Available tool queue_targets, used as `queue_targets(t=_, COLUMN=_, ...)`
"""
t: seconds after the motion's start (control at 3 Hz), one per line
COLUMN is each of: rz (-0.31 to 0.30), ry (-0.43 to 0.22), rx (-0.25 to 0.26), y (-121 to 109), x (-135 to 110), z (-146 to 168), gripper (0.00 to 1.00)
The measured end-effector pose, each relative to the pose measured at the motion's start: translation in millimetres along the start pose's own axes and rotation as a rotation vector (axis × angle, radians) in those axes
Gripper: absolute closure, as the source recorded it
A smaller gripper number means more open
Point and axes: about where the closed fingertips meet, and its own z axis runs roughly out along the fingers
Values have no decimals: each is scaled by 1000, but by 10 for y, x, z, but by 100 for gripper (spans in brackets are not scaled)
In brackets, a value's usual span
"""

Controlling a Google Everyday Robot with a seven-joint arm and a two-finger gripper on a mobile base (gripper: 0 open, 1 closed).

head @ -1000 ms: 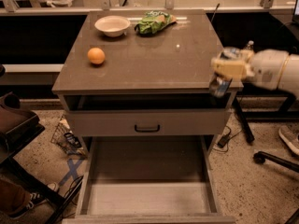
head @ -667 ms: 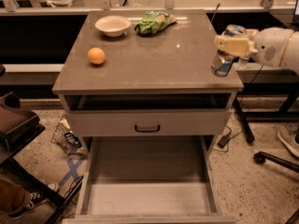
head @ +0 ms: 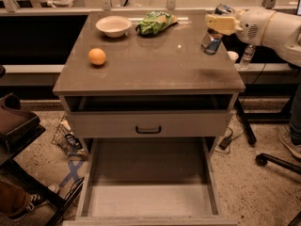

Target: Pick redbull can from middle drawer and place on counter

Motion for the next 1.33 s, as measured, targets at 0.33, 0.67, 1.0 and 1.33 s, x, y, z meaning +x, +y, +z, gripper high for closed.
queue_targets(t=0.33, rz=-24, ry=18, rx=-12, y=-116, x=171, z=452, gripper=100)
queue_targets(t=0.67, rz=-58, ry=63, rx=-1, y=-196, x=372, z=796, gripper=100)
queue_targets(t=1.0, rz=-82, ry=125, rx=14, y=-245, x=648, z=1078, gripper=100)
queue_targets(t=1.33, rz=-74, ry=150, rx=13, y=-258, x=802, z=1219, gripper=97)
